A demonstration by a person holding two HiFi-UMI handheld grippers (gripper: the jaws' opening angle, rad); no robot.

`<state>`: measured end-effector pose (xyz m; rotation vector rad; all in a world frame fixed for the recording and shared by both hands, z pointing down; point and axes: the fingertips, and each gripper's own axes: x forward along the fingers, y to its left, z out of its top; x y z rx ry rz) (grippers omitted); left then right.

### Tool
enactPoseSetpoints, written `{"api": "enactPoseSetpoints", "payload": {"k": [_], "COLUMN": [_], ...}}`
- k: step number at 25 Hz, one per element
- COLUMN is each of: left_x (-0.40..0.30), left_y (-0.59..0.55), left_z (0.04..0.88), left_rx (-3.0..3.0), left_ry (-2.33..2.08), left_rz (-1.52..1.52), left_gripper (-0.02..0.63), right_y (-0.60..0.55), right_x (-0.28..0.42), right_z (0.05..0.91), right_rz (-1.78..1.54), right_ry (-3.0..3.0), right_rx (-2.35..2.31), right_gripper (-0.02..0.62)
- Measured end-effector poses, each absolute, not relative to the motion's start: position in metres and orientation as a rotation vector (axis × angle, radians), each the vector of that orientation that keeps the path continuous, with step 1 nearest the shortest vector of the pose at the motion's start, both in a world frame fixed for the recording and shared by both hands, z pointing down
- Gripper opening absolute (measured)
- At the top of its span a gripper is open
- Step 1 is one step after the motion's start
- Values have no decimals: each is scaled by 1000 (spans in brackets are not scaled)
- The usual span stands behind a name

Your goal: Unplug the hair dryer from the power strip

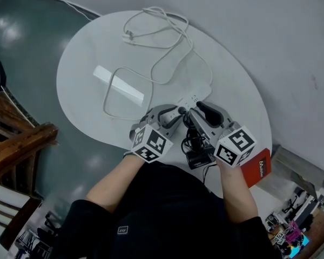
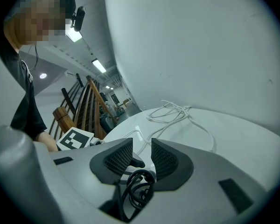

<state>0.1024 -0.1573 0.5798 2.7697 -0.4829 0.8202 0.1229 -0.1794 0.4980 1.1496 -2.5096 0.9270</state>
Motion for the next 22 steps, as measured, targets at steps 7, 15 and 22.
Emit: {"api": "enactPoseSetpoints", "payload": {"k": [7, 15, 22], "left_x": [108, 109, 107], "left_y": [-157, -157, -155], "left_z": [590, 590, 590], "left_rx": [2764, 2799, 2811], "left_ry": [-453, -454, -461], "left_rz": [836, 810, 778], "left_gripper": [144, 144, 144], "right_y": [-174, -169, -167], "right_x": [121, 100, 95], "right_z": [511, 536, 551], "right_rz": [923, 849, 853], "right_ry": [-2463, -2422, -2377], "right_rx": [1107, 1015, 1010], "right_gripper": [134, 164, 169]}}
